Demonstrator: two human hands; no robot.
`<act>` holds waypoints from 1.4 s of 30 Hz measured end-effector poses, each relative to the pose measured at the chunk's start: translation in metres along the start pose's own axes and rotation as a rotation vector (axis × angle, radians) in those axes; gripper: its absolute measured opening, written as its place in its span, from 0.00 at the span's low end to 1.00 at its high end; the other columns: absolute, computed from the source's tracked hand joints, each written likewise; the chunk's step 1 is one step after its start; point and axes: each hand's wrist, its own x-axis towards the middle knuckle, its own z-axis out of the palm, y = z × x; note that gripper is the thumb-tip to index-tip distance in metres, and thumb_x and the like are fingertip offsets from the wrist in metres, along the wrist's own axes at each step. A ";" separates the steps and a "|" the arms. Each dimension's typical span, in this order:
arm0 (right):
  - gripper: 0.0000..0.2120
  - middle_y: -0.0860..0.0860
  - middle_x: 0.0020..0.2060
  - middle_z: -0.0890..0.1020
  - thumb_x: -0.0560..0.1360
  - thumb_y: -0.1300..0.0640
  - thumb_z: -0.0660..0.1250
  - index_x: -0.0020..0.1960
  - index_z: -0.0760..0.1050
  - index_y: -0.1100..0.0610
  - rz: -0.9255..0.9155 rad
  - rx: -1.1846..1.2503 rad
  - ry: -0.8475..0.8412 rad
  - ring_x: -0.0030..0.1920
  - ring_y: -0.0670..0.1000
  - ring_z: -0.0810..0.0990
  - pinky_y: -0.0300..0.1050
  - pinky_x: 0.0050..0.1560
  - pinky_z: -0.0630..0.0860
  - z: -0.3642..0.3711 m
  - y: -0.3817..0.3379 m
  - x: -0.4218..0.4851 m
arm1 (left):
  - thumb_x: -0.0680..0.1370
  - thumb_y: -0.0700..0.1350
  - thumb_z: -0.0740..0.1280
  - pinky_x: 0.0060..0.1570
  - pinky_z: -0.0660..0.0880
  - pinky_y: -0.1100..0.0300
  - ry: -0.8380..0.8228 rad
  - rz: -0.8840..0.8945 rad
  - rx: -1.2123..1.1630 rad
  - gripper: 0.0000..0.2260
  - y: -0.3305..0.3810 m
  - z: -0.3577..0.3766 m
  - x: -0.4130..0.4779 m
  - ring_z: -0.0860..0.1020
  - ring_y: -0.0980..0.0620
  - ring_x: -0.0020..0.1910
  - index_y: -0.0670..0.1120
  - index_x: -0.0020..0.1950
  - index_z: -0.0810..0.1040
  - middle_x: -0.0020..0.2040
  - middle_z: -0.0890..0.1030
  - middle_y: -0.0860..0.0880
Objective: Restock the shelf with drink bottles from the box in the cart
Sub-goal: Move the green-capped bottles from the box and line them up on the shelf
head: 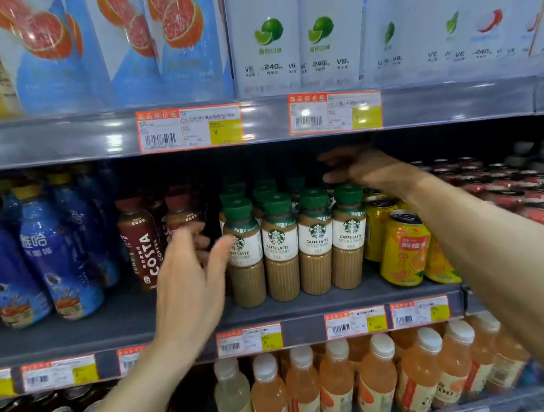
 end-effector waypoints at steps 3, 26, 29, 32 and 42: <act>0.23 0.49 0.66 0.77 0.74 0.61 0.73 0.68 0.76 0.51 -0.005 -0.026 -0.039 0.63 0.47 0.75 0.34 0.54 0.71 0.003 0.001 0.002 | 0.79 0.47 0.69 0.48 0.66 0.76 0.123 0.169 -0.022 0.11 0.012 -0.008 0.045 0.75 0.61 0.43 0.50 0.61 0.77 0.52 0.79 0.48; 0.24 0.41 0.60 0.79 0.69 0.44 0.76 0.64 0.77 0.40 -0.045 -0.290 -0.220 0.62 0.48 0.75 0.48 0.67 0.68 0.021 -0.033 0.046 | 0.81 0.54 0.64 0.74 0.58 0.43 -0.481 0.050 0.408 0.04 0.026 0.000 0.143 0.74 0.49 0.66 0.64 0.53 0.77 0.61 0.80 0.57; 0.15 0.44 0.62 0.79 0.71 0.47 0.75 0.57 0.80 0.39 -0.064 -0.348 -0.253 0.61 0.49 0.75 0.47 0.64 0.69 0.027 -0.035 0.049 | 0.82 0.56 0.62 0.72 0.50 0.42 -0.488 0.088 0.501 0.08 0.026 -0.002 0.142 0.70 0.49 0.69 0.64 0.57 0.79 0.64 0.78 0.57; 0.09 0.42 0.57 0.79 0.71 0.47 0.75 0.49 0.80 0.36 -0.067 -0.335 -0.222 0.59 0.48 0.76 0.45 0.59 0.69 0.025 -0.033 0.044 | 0.82 0.58 0.61 0.72 0.50 0.41 -0.514 0.115 0.515 0.09 0.025 -0.004 0.142 0.68 0.49 0.70 0.64 0.59 0.78 0.66 0.76 0.58; 0.11 0.41 0.55 0.81 0.72 0.46 0.74 0.54 0.81 0.42 -0.097 -0.360 -0.283 0.57 0.46 0.78 0.45 0.62 0.71 0.015 -0.040 0.028 | 0.80 0.55 0.65 0.71 0.62 0.46 -0.540 0.168 0.508 0.05 0.024 -0.005 0.144 0.74 0.53 0.63 0.64 0.55 0.77 0.50 0.78 0.62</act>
